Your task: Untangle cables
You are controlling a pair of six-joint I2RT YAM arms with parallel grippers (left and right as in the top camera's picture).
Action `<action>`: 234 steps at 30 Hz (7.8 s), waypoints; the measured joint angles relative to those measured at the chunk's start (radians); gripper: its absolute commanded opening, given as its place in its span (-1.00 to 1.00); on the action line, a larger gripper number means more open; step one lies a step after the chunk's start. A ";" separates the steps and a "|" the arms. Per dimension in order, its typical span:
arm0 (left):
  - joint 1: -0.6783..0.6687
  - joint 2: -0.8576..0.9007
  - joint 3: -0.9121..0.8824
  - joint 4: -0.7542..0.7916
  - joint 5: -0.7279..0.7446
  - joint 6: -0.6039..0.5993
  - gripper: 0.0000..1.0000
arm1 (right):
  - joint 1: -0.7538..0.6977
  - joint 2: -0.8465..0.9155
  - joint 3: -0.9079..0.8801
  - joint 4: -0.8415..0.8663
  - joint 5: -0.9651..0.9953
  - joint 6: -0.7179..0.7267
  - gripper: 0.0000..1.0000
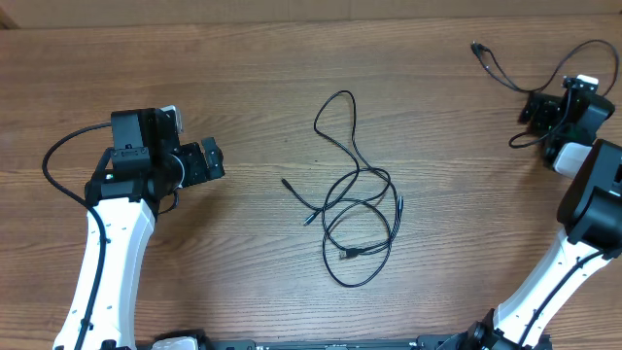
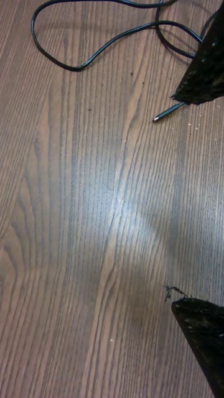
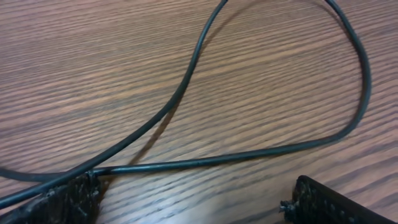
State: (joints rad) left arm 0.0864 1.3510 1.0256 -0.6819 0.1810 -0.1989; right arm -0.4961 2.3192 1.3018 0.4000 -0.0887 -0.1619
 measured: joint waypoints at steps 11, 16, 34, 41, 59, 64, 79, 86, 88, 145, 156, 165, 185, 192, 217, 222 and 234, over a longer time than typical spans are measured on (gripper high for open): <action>0.000 0.000 0.000 0.000 0.000 0.000 0.99 | -0.007 -0.029 0.052 -0.192 -0.045 -0.029 1.00; 0.000 0.000 0.000 0.000 0.000 0.000 0.99 | -0.007 -0.106 0.050 -0.397 -0.046 -0.051 1.00; 0.000 0.000 0.000 0.000 0.000 0.000 0.99 | 0.018 -0.671 0.019 -1.003 -0.110 -0.039 1.00; 0.000 0.000 0.000 0.000 0.000 0.000 0.99 | 0.178 -0.756 0.022 -1.337 -0.146 0.068 1.00; 0.000 0.000 0.000 0.000 0.000 0.000 0.99 | 0.671 -0.756 0.008 -1.489 -0.425 0.433 1.00; 0.000 0.000 0.000 0.000 0.000 0.000 0.99 | 0.810 -0.756 -0.043 -1.485 -0.262 0.639 1.00; 0.000 0.000 0.000 0.000 0.000 0.000 0.99 | 1.001 -0.756 -0.239 -1.239 -0.090 1.015 1.00; 0.000 0.000 0.000 0.000 0.000 0.000 0.99 | 1.002 -0.756 -0.339 -1.069 -0.069 1.049 1.00; 0.000 0.000 0.000 0.000 0.000 0.000 0.99 | 1.002 -0.756 -0.353 -1.059 -0.055 1.052 1.00; 0.000 0.000 0.000 0.000 0.000 0.000 0.99 | 1.002 -1.030 -0.320 -1.092 -0.071 1.013 -0.92; 0.000 0.000 0.000 0.000 0.000 0.000 0.99 | 1.002 -1.118 -0.105 -1.090 -0.117 0.921 -0.92; 0.000 0.000 0.000 0.000 0.000 0.000 0.99 | 1.002 -1.125 0.080 -1.067 -0.105 0.880 -0.92; 0.000 0.000 0.000 0.000 0.000 0.000 0.99 | 1.002 -1.125 0.121 -0.597 -0.105 0.896 -0.92; 0.000 0.000 0.000 0.000 0.000 0.000 0.99 | 1.002 -1.126 0.124 -0.360 -0.105 0.954 -0.92; 0.000 0.000 0.000 0.000 0.000 0.000 0.99 | 1.002 -1.060 0.135 -1.052 -0.098 1.000 -0.92; 0.000 0.000 0.000 0.000 0.000 0.000 0.99 | 1.002 -1.109 0.135 -0.982 -0.107 1.004 -0.92; 0.000 0.000 0.000 0.001 -0.002 0.000 0.99 | 1.002 -1.234 0.136 -0.484 -0.114 1.003 -0.92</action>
State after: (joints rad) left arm 0.0864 1.3510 1.0256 -0.6811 0.1787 -0.1986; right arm 0.5056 1.0847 1.4380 -0.0837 -0.2028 0.8413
